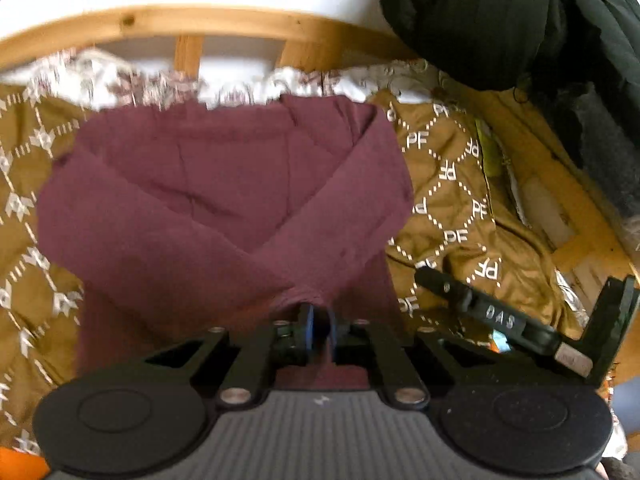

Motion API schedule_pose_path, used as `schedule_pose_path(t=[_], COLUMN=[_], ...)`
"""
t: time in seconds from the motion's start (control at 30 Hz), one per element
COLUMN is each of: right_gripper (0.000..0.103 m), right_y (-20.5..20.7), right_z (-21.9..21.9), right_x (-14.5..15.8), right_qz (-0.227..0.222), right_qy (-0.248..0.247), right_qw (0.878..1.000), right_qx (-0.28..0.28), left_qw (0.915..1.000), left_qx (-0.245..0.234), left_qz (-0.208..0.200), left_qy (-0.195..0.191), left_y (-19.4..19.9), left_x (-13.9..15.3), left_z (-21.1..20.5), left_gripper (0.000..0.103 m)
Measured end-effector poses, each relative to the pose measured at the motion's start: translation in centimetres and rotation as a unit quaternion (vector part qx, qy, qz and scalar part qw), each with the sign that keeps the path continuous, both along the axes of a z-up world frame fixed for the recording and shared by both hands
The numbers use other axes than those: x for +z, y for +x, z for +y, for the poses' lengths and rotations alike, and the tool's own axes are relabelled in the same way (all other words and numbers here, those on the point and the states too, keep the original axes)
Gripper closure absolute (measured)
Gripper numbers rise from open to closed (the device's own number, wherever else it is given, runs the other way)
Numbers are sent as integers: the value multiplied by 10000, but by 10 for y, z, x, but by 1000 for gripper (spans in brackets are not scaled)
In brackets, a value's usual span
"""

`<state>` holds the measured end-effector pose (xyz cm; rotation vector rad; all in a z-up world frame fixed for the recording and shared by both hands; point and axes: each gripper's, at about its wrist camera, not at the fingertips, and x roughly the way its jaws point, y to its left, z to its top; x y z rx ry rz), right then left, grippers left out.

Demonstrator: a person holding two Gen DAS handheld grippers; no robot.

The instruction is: Fold small clothes

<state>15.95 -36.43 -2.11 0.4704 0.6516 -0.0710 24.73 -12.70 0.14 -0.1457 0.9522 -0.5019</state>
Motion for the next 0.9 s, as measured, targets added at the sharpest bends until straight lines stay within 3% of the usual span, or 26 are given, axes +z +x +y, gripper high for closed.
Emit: schedule_pose_path(t=[0.03, 0.1, 0.23, 0.3, 0.43, 0.6, 0.73, 0.83, 0.9], right_gripper=[4, 4, 4, 4, 7, 24, 50, 80, 91], right_y=[1, 3, 6, 9, 14, 20, 26, 30, 29], right_z=[-2, -2, 4, 12, 35, 81, 110, 115, 114], right_x=[-2, -5, -8, -8, -10, -20, -33, -44, -41], right_qz=[32, 100, 113, 56, -102, -88, 212, 449, 488], right_qy=[24, 30, 29, 28, 48, -300, -729, -799, -755], right_qw=[10000, 9999, 9998, 9994, 9947, 9793, 9704, 9672, 9673], right_qx=[-28, -43, 138, 339, 1022, 1998, 2293, 2369, 2371], left_qw=[9999, 9999, 9999, 9998, 9975, 9875, 9746, 9731, 9734], left_qx=[-42, -56, -66, 47, 421, 1172, 1674, 1891, 2046], left_qz=[81, 120, -101, -171, -331, -683, -1133, -977, -799], left_qy=[-70, -103, -33, 59, 468, 797, 961, 880, 644], left_y=[0, -1, -6, -5, 4, 16, 32, 50, 61], left_x=[-4, -6, 0, 4, 7, -9, -23, -31, -32], left_z=[3, 10, 30, 45, 81, 127, 152, 165, 174], left_gripper=[78, 38, 27, 16, 14, 6, 4, 4, 4])
